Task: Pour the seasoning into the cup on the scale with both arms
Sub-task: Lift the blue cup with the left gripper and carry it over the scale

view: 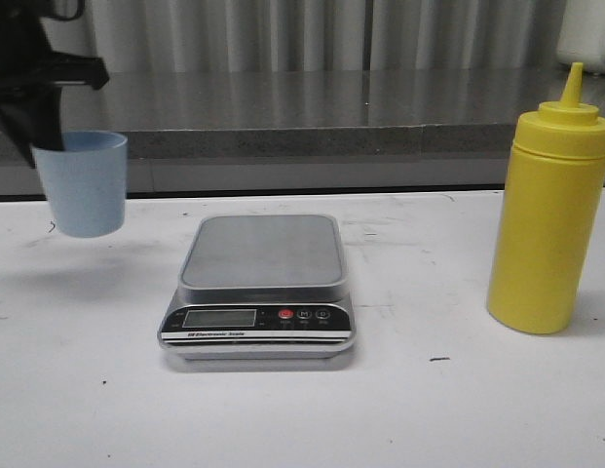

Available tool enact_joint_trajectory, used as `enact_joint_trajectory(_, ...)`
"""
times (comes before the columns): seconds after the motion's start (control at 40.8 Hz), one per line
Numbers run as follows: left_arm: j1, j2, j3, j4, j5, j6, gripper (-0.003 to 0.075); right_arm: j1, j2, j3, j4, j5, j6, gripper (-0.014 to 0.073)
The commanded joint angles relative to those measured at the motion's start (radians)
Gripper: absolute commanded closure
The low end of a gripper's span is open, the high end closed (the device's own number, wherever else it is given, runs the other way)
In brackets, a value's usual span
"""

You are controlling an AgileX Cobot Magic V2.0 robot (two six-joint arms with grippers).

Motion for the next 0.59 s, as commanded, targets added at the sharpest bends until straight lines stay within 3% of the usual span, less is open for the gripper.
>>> enact_joint_trajectory(0.0, -0.068, -0.06, -0.089, -0.009, 0.03, 0.001, 0.074, 0.0, 0.01, -0.027, -0.003, -0.065, -0.008, 0.0193)
enact_joint_trajectory(0.294, -0.261, -0.058, -0.148, -0.009, -0.029, -0.053, 0.074, 0.0, 0.01, -0.027, -0.003, -0.065, -0.008, 0.0193)
enact_joint_trajectory(0.563, -0.316, 0.009, -0.183, -0.003, -0.115, -0.182, 0.0741, 0.0, 0.01, -0.027, -0.003, -0.065, -0.008, 0.0193)
